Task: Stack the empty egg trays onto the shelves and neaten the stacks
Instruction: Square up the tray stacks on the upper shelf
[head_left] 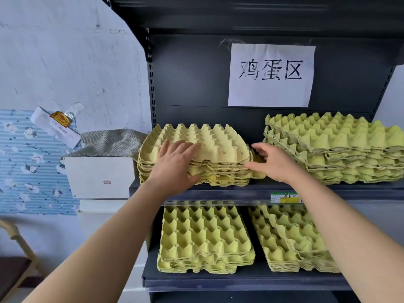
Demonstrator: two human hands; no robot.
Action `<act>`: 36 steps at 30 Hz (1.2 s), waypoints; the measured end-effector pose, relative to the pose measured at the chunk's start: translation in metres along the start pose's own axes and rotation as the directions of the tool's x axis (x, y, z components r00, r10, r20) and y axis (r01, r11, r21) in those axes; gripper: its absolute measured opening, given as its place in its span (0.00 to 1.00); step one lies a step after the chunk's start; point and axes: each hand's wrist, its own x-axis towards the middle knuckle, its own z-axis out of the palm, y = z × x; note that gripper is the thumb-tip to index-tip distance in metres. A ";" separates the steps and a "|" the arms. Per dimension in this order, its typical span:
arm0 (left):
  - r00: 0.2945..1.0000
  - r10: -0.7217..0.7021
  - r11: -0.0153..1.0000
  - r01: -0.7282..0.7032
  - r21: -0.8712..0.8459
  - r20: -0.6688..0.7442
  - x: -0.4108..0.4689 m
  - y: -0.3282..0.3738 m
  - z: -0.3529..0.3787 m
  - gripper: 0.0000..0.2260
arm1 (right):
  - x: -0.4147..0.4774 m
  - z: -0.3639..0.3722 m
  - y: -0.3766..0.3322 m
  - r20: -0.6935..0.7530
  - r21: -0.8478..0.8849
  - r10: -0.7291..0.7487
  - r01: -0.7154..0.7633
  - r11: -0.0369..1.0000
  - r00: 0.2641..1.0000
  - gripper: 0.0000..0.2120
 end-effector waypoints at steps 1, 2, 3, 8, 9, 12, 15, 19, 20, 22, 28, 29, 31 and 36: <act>1.000 0.002 1.000 -0.002 0.012 0.014 0.004 0.008 0.003 0.38 | -0.001 -0.003 0.006 0.017 -0.007 0.041 -0.041 0.999 0.999 0.29; 1.000 -0.009 0.999 0.008 0.032 0.027 0.007 0.014 0.006 0.38 | -0.001 -0.005 0.011 0.032 -0.016 0.073 -0.072 0.997 0.997 0.27; 0.999 -0.024 0.998 0.021 0.057 0.039 0.010 0.018 0.009 0.37 | -0.003 -0.005 0.016 0.045 -0.014 0.091 -0.090 0.996 0.995 0.24; 0.997 -0.070 0.996 0.069 0.061 0.016 0.018 0.021 0.015 0.28 | -0.005 0.000 0.022 0.028 0.005 0.084 -0.084 0.996 0.996 0.19; 0.997 -0.078 0.996 0.078 0.044 0.009 0.019 0.021 0.016 0.27 | -0.003 0.002 0.023 0.016 -0.019 0.081 -0.081 0.997 0.997 0.20; 0.996 -0.085 0.996 0.085 0.032 0.002 0.023 0.019 0.015 0.25 | 0.000 0.006 0.026 0.001 -0.033 0.091 -0.091 0.995 0.996 0.24; 0.998 -0.064 0.996 0.062 0.066 0.030 0.024 0.016 0.014 0.26 | 0.000 0.004 0.024 0.016 -0.001 0.065 -0.065 0.998 0.998 0.26; 0.996 -0.067 0.998 0.066 0.020 0.058 0.030 0.016 0.005 0.26 | 0.003 0.001 0.019 0.033 0.007 0.017 -0.017 1.000 0.999 0.26; 0.996 -0.067 0.998 0.067 0.013 0.050 0.033 0.015 0.001 0.25 | 0.004 0.001 0.018 0.029 0.008 0.011 -0.011 1.000 1.000 0.26; 0.997 -0.072 0.997 0.072 0.004 0.013 0.040 0.014 -0.009 0.24 | 0.007 -0.002 0.016 0.015 0.040 -0.014 0.013 0.999 1.000 0.28; 0.999 -0.042 0.999 0.042 0.021 0.008 0.044 0.014 -0.022 0.24 | 0.013 -0.009 -0.014 -0.039 0.123 -0.200 0.204 0.971 0.979 0.42; 1.000 -0.024 0.999 0.024 0.026 0.018 0.042 0.014 -0.019 0.25 | 0.015 -0.008 -0.017 -0.008 0.060 -0.221 0.221 0.973 0.975 0.39; 1.000 -0.007 1.000 0.007 0.006 0.029 0.036 0.012 -0.015 0.26 | 0.019 -0.004 -0.020 0.048 -0.027 -0.225 0.227 0.974 0.973 0.33; 0.996 -0.061 0.995 0.055 0.080 0.065 0.013 -0.016 -0.016 0.39 | 0.021 0.002 -0.017 0.083 -0.147 -0.228 0.238 0.960 0.970 0.25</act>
